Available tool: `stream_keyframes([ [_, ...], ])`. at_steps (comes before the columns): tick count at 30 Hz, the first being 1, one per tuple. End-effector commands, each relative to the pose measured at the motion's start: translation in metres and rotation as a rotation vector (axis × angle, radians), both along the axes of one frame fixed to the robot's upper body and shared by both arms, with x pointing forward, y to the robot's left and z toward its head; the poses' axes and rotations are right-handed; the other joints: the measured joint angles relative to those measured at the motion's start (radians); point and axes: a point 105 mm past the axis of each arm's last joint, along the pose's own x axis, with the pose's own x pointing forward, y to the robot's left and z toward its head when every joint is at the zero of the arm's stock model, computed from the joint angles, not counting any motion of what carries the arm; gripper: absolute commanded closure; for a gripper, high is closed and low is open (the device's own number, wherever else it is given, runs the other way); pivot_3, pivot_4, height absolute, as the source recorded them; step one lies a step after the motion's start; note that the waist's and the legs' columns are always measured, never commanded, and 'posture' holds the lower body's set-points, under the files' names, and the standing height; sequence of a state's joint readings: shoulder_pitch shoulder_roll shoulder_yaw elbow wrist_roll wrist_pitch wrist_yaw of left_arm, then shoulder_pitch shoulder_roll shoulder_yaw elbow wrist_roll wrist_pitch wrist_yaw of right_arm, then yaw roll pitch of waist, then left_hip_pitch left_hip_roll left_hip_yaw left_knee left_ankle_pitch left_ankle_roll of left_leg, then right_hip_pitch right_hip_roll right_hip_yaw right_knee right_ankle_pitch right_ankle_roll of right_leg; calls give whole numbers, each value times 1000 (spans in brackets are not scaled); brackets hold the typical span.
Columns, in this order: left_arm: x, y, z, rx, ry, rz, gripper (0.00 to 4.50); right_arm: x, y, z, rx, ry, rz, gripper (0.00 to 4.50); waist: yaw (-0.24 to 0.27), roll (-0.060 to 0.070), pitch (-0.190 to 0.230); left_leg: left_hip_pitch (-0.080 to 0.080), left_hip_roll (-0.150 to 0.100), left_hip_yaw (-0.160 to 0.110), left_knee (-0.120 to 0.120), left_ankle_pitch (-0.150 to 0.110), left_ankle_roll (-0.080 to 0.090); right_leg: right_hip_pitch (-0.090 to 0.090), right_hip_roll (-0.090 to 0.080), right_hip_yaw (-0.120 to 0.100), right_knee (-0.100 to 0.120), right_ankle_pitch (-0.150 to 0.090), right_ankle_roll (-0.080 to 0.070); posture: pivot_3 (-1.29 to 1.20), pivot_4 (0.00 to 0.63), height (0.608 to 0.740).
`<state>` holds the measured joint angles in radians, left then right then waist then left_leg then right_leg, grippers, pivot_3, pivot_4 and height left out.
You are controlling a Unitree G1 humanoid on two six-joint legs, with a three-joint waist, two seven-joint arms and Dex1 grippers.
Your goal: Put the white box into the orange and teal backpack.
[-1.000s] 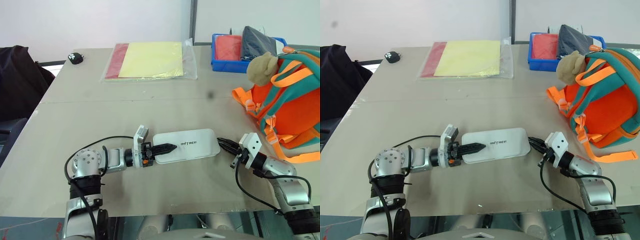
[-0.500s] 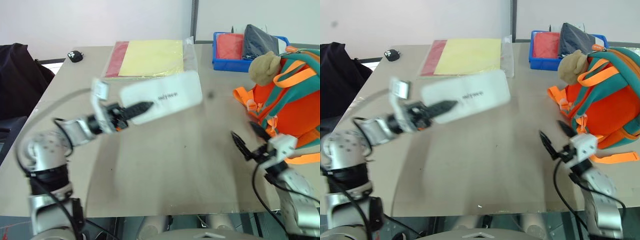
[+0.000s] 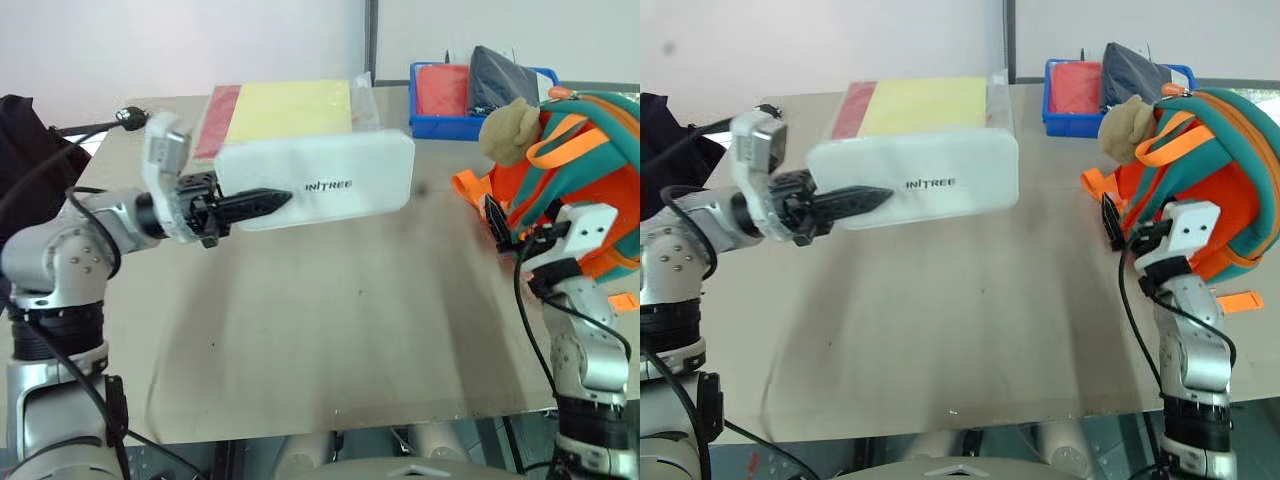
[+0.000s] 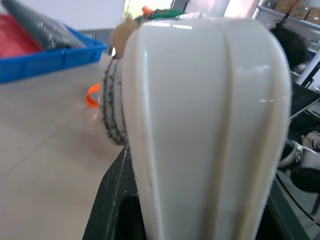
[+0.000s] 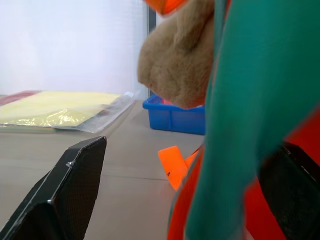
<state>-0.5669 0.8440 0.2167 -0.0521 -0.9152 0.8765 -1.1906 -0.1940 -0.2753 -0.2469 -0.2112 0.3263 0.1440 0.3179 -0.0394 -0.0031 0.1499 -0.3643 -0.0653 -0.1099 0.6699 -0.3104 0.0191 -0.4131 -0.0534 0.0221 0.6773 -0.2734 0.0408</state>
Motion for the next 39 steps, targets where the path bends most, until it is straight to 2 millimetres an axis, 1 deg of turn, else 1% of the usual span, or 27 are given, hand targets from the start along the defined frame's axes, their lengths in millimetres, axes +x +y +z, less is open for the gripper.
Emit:
stream_keyframes([
  [1, -1, 2, 15, -5, -90, -7, 3467, 8, -2, 14, 3, -27, -8, 815, 0, 0, 0, 0, 0, 0, -1, 0, 0, 0, 0, 0, -1, 0, 0, 0, 150, 740],
  [4, -2, 6, 19, -17, -105, 9, 3467, 9, 3, 20, 1, -47, 34, 2288, 0, 0, 0, -1, 0, -2, -1, 0, 0, -1, 0, -2, -3, 0, 0, 0, 150, 740],
  [6, -1, 11, 19, -15, -109, 29, 3467, 8, 5, 23, -7, -53, 56, 3429, -2, 0, 0, -3, 0, -2, -2, 0, 0, -1, 0, -2, -5, 0, 0, 0, 150, 740],
  [7, -1, 14, 18, -13, -109, 44, 3467, 6, 9, 25, -36, -57, 91, 3669, -3, 0, 0, -3, 0, -2, -2, 0, 0, -1, 0, -2, -6, 0, 0, 0, 150, 740],
  [9, 1, 22, 14, 0, -106, 80, 3467, -3, 28, 30, -113, -62, 253, 4482, -5, 0, 0, -3, 0, -2, -1, 0, 0, -1, 0, 0, -5, 0, 0, 0, 150, 740],
  [10, 2, 24, 12, 6, -106, 92, 3467, -10, 39, 31, -144, -53, 354, 4482, -5, 0, 0, -2, 0, -2, -1, 0, 0, -1, 0, 0, -5, 0, 0, 0, 150, 740],
  [13, 4, 32, 9, 4, -110, 122, 3467, -33, 69, 46, -187, -22, 658, 4482, -4, 1, 1, -1, 0, -3, -2, 0, 0, -1, 1, -1, -3, 0, 0, 0, 150, 740],
  [15, 11, 41, 5, 6, -116, 176, 3467, -49, 86, 60, -191, -17, 837, 4482, -5, 1, 2, -1, 0, -4, -1, 0, 0, -1, 1, -1, -1, 0, 0, 0, 150, 740],
  [17, 21, 52, -1, -5, -133, 252, 3467, -62, 102, 67, -238, -17, 988, 4482, -5, 1, 2, -1, 0, -5, 0, 0, 0, -1, 1, -2, -1, 0, 0, 0, 150, 740],
  [18, 27, 58, -7, 3, -129, 295, 3467, -69, 110, 69, -271, -14, 1065, 4482, -5, 1, 2, -1, 0, -4, -1, 0, 0, -1, 0, -1, 0, 0, 0, 0, 150, 740],
  [19, 30, 63, -18, 34, -121, 322, 3467, -78, 119, 73, -291, -11, 1166, 4482, -4, 1, 2, 0, 0, -5, 0, 0, 0, -1, 0, -2, 0, 0, 0, 0, 150, 740],
  [22, 34, 69, -35, 94, -108, 350, 3467, -95, 132, 79, -302, 6, 1334, 4482, -3, 0, 2, -1, 0, -6, -1, 0, 0, -1, 0, -2, -1, 0, 0, 0, 150, 740],
  [24, 29, 66, -38, 86, -97, 323, 3467, -112, 134, 80, -259, 54, 1452, 4482, -1, -2, 3, -3, 0, -8, -1, 0, 0, -1, 0, -5, -4, 0, 0, 0, 150, 740],
  [25, 26, 63, -38, 85, -95, 309, 3467, -117, 134, 80, -240, 75, 1485, 4482, 1, -2, 4, -7, 0, -9, 0, 0, 0, -2, -1, -6, -6, 0, 0, 0, 150, 740],
  [27, 15, 56, -38, 82, -98, 255, 3467, -116, 118, 68, -208, 164, 1440, 4482, 5, -3, 3, -16, 0, -13, 5, 0, 0, -7, -1, -10, -7, 0, 0, 0, 150, 740],
  [29, 4, 50, -35, 63, -98, 197, 3467, -111, 96, 47, -210, 276, 1349, 4482, 13, -3, 3, -21, 0, -18, 13, 0, 0, -8, -1, -14, -8, 0, 0, 0, 150, 740],
  [33, -13, 45, -29, 35, -99, 118, 3467, -98, 62, 15, -209, 367, 1161, 4482, 25, -4, 3, -23, -2, -17, 14, -1, 1, -6, -3, -15, -13, 0, 1, 0, 150, 740],
  [34, -15, 45, -27, 32, -101, 100, 3467, -98, 57, 7, -226, 389, 1135, 4482, 27, -4, 3, -23, -2, -17, 14, -1, 1, -6, -3, -15, -13, 0, 1, 0, 150, 740],
  [36, -18, 46, -24, 30, -106, 85, 3467, -99, 54, -2, -254, 399, 1121, 4482, 28, -4, 3, -21, -1, -18, 13, -1, 1, -5, -2, -16, -11, 1, 1, 0, 150, 740],
  [39, -13, 54, -2, -22, -185, 101, 3467, -94, 64, -5, -240, 339, 1094, 4482, 28, -4, 4, -17, -1, -17, 13, -1, 1, -4, -2, -14, -5, 1, 1, 0, 150, 740],
])
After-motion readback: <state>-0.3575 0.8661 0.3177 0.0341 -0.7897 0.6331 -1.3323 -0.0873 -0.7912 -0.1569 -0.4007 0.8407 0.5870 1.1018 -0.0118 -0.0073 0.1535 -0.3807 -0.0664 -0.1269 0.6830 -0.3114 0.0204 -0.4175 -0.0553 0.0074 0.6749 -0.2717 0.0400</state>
